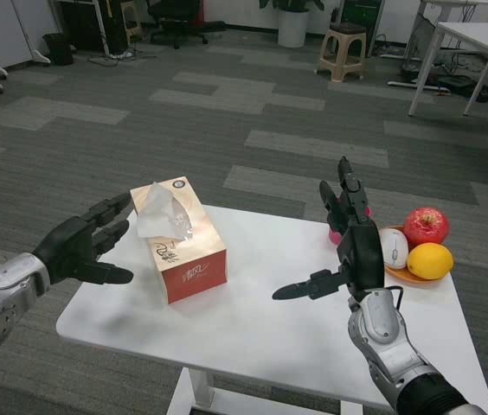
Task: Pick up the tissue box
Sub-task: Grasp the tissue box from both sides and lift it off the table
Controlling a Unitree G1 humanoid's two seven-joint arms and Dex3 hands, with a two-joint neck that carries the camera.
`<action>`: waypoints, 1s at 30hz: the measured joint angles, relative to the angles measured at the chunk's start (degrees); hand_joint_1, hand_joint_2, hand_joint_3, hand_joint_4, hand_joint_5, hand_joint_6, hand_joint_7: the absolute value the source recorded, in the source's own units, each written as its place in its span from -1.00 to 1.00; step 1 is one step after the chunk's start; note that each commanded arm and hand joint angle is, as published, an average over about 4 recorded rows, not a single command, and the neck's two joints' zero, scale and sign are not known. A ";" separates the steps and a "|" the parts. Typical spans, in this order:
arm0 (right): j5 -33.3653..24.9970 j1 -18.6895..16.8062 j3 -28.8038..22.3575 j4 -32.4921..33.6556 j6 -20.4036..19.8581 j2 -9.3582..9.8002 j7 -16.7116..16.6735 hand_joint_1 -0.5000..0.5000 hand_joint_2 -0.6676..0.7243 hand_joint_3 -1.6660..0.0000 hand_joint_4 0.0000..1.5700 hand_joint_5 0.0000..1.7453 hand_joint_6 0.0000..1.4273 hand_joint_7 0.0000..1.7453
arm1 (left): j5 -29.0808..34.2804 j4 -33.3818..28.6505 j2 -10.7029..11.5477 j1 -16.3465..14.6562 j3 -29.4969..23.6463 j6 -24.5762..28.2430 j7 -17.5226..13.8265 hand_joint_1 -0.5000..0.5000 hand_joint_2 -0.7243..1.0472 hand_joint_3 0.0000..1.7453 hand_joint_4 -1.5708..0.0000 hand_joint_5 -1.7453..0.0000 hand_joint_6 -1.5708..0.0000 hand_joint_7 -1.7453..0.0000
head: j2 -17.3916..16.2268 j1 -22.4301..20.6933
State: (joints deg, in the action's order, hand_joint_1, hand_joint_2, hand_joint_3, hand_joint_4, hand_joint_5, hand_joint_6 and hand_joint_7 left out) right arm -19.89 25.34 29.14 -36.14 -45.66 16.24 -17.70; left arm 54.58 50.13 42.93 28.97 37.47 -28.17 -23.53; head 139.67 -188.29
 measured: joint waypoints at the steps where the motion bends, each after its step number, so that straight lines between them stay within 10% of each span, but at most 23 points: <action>1: 0.00 -0.04 0.00 0.07 0.00 0.00 0.00 -0.92 0.27 0.81 -0.60 -1.00 -1.00 -1.00 | 0.00 0.29 0.08 -0.04 -0.51 0.00 0.00 1.00 1.00 -1.00 1.00 1.00 1.00 1.00 | 0.12 -0.07; 11: -0.01 -0.35 0.01 0.21 0.00 0.29 -0.04 -0.92 0.27 0.81 -0.60 -1.00 -1.00 -1.00 | -1.49 5.11 0.28 0.53 -1.25 1.74 0.10 1.00 1.00 -0.93 1.00 1.00 1.00 1.00 | 1.01 -0.72; 30: -0.01 -0.53 1.10 -0.20 0.00 0.30 -0.07 -0.92 0.27 0.81 -0.60 -1.00 -1.00 -1.00 | -9.57 12.69 -2.42 10.78 2.52 9.53 1.70 1.00 1.00 -0.95 1.00 1.00 1.00 1.00 | 0.38 -0.71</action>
State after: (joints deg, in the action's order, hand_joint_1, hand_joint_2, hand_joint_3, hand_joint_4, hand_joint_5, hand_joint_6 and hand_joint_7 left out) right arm -19.90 24.81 30.24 -36.34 -45.67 16.54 -17.78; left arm 45.01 62.82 40.51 39.75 39.99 -18.64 -21.82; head 140.06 -189.00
